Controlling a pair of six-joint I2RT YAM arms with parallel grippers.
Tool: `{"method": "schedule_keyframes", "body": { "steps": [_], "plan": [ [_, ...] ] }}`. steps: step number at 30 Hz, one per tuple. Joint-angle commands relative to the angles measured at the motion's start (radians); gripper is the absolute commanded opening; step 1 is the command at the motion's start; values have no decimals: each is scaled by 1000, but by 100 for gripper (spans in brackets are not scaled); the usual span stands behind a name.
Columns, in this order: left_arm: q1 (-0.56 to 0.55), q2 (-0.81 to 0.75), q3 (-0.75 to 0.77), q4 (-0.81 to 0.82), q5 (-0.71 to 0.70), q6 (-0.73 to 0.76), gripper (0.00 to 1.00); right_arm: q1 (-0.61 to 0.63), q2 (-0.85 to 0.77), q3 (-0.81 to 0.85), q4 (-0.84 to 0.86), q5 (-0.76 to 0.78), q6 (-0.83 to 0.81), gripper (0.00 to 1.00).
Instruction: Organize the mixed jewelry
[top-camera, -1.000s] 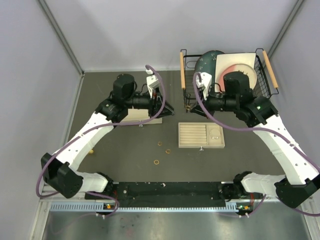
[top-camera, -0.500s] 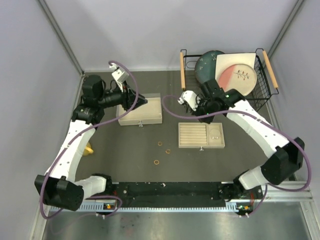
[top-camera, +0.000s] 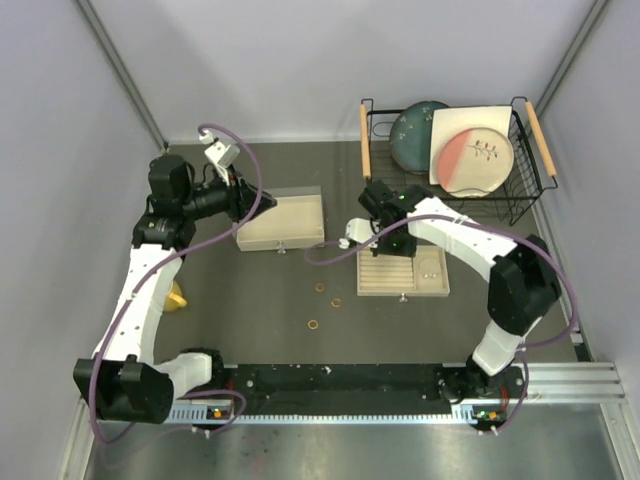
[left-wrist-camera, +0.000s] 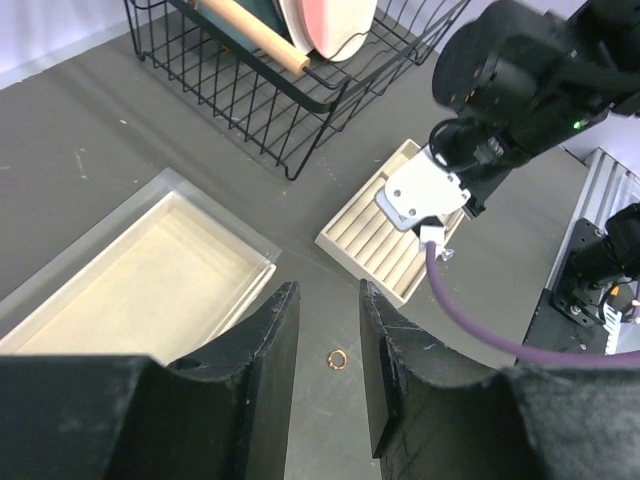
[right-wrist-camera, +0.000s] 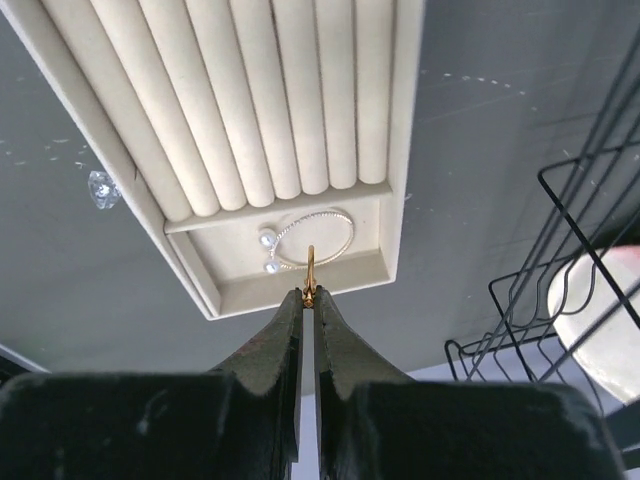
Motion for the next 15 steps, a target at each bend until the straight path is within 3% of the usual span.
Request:
{"method": "schedule_keyframes", "body": {
  "steps": [1,15],
  "plan": [
    [36,-31,8,-13,45,46,36,36,65,40,-45,89,-70,0],
    [56,-12,-9,-44,84,99,35,64,238,118,-71,149,-147,0]
  ]
}}
